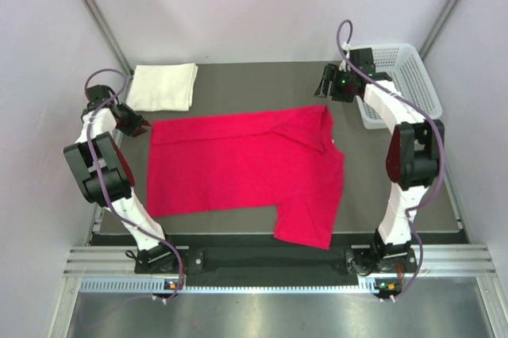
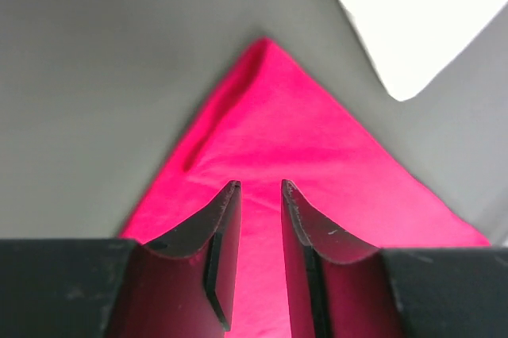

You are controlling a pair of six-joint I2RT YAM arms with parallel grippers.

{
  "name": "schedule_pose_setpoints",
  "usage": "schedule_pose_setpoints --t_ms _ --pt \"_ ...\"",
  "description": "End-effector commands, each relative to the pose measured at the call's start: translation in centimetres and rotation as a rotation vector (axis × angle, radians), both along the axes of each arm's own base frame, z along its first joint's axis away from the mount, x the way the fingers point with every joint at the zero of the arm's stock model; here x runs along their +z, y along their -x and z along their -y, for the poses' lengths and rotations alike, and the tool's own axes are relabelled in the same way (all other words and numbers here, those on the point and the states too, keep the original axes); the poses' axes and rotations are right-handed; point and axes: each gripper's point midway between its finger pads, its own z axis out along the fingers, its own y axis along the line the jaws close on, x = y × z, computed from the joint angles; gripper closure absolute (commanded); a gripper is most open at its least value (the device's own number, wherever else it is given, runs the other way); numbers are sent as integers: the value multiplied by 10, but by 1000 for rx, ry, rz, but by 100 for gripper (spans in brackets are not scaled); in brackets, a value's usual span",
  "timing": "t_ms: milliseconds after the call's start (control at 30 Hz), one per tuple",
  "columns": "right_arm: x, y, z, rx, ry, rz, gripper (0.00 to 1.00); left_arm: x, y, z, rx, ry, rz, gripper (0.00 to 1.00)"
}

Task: Fold and stack the t-shirts
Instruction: Fold the tshirt

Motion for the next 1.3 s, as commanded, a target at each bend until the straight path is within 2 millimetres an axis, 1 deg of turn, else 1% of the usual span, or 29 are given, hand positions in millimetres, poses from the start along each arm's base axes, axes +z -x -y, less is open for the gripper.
schedule_pose_setpoints --t_ms 0,33,67,167,200,267,333,400,467,633,700,733,767,800,867,900,967,1033,1067,1100,1133,1167,1200,1233,1267 --pt "-22 -12 -2 22 22 -46 32 -3 -22 31 -90 111 93 69" --pt "-27 -16 -3 24 29 -54 33 -7 -23 34 -96 123 90 69" --pt "-31 -18 1 9 40 -62 33 -5 -30 37 -113 124 121 68" --pt "-41 -20 4 8 69 -77 38 -9 -39 52 -145 177 128 67" --pt "-44 -20 6 4 69 -85 39 -17 -38 53 -140 190 110 68" --pt "-52 -19 6 -3 72 -105 42 -29 -39 54 -131 213 81 69" --pt "-59 -19 8 -21 67 -124 42 -37 -39 53 -120 223 61 69" --pt "-61 -22 5 -21 47 -116 42 -42 -38 52 -116 219 48 70" --pt "-67 -25 3 -22 40 -120 43 -51 -35 48 -110 197 12 70" --pt "-80 -34 2 -25 16 -127 52 -68 -26 42 -103 172 -64 71" --pt "-82 -38 1 -34 1 -124 60 -72 -24 40 -100 158 -81 71" --pt "-84 -40 2 -41 -3 -126 65 -75 -23 38 -95 158 -88 71" --pt "-86 -41 5 -55 0 -131 78 -76 -22 39 -100 153 -94 71" --pt "-87 -42 8 -67 12 -131 85 -78 -21 36 -92 144 -100 71" --pt "-87 -44 23 -124 78 -118 97 -80 -19 33 -91 135 -108 71" --pt "-87 -45 29 -141 102 -111 99 -82 -17 33 -88 130 -116 71" --pt "-86 -47 39 -161 156 -87 100 -83 -15 31 -87 129 -119 71" --pt "-86 -49 41 -157 172 -76 99 -82 -15 33 -91 136 -116 72" --pt "-86 -50 41 -149 177 -75 96 -79 -15 33 -87 139 -112 72" --pt "-86 -50 42 -149 178 -76 94 -73 -16 34 -86 135 -97 72" --pt "-82 -52 42 -150 179 -70 89 -68 -18 35 -88 137 -82 72" --pt "-80 -52 41 -146 181 -71 81 -62 -19 35 -89 134 -70 72" --pt "-76 -52 41 -143 184 -66 79 -49 -22 36 -95 121 -44 71" --pt "-66 -53 40 -137 181 -58 78 -43 -22 36 -98 114 -38 71" --pt "-62 -51 39 -127 187 -59 73 -37 -21 36 -98 102 -32 70"
